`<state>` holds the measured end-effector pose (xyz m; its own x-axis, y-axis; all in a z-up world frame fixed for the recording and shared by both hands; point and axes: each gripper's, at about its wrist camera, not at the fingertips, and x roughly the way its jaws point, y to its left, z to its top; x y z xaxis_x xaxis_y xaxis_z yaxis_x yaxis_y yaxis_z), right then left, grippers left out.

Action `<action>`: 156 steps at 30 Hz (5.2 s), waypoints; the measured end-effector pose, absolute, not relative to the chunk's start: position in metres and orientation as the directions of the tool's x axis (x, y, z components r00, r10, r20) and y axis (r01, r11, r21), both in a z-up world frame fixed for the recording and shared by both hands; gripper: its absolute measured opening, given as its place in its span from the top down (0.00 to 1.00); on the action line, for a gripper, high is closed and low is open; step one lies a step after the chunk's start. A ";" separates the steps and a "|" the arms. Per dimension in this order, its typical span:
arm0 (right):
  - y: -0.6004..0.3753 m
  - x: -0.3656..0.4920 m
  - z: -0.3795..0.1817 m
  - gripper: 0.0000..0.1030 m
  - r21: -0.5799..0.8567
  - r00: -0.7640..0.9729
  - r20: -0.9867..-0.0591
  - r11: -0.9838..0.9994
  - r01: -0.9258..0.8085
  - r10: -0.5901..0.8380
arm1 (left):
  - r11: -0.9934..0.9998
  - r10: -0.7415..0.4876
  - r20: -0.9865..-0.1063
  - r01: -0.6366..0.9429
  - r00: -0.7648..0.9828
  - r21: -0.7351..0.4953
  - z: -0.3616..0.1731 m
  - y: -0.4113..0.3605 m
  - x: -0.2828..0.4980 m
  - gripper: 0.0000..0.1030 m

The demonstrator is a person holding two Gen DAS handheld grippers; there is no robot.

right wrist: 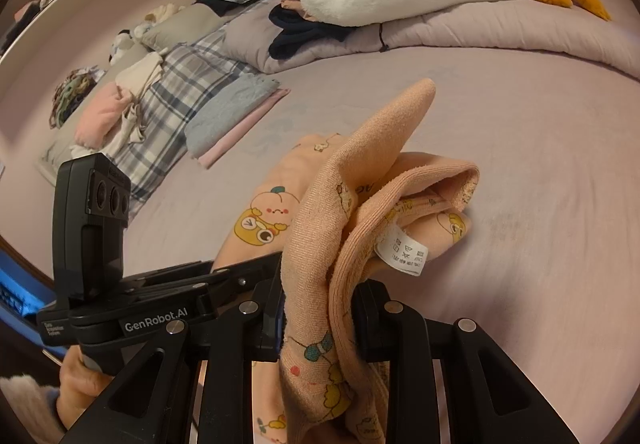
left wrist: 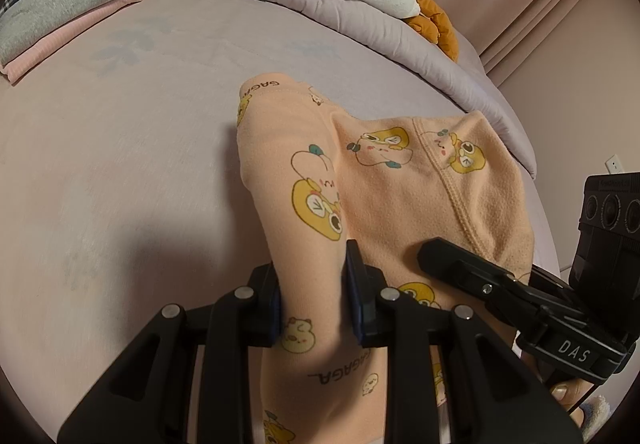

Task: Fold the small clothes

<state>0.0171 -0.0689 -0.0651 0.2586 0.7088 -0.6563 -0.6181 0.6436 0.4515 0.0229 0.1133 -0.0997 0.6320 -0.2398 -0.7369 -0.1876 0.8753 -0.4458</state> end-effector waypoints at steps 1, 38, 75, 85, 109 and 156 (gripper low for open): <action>-0.069 0.018 -0.065 0.73 0.452 0.259 -0.656 0.644 -0.618 0.709 | 0.875 -0.240 -0.737 -0.188 0.632 -0.446 -0.100 0.113 0.023 0.75; -0.081 0.034 -0.073 0.73 0.495 0.286 -0.638 0.665 -0.559 0.715 | 0.880 -0.258 -0.728 -0.156 0.635 -0.448 -0.107 0.115 0.048 0.75; -0.082 0.068 -0.103 0.73 0.492 0.282 -0.703 0.733 -0.469 0.653 | 0.917 -0.209 -0.779 -0.158 0.591 -0.366 -0.134 0.114 0.089 0.71; -0.128 0.072 -0.126 0.52 0.607 0.229 -0.713 0.747 -0.273 0.663 | 0.929 -0.146 -0.806 -0.201 0.574 -0.311 -0.139 0.128 0.072 0.24; -0.149 -0.043 -0.066 0.16 0.223 0.397 -0.803 0.842 -0.492 0.445 | 0.937 -0.071 -0.785 -0.230 0.615 -0.264 -0.091 0.105 -0.030 0.01; -0.132 -0.087 -0.012 0.01 0.225 0.460 -0.725 0.808 -0.545 0.512 | 0.945 0.158 -0.767 -0.320 0.621 -0.065 -0.026 0.065 -0.087 0.00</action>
<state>-0.0868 -0.1322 -0.0117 0.4601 0.5123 -0.7252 -0.5450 0.8077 0.2249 -0.0870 0.0648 -0.0256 0.6214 0.1580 -0.7674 -0.3204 0.9450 -0.0649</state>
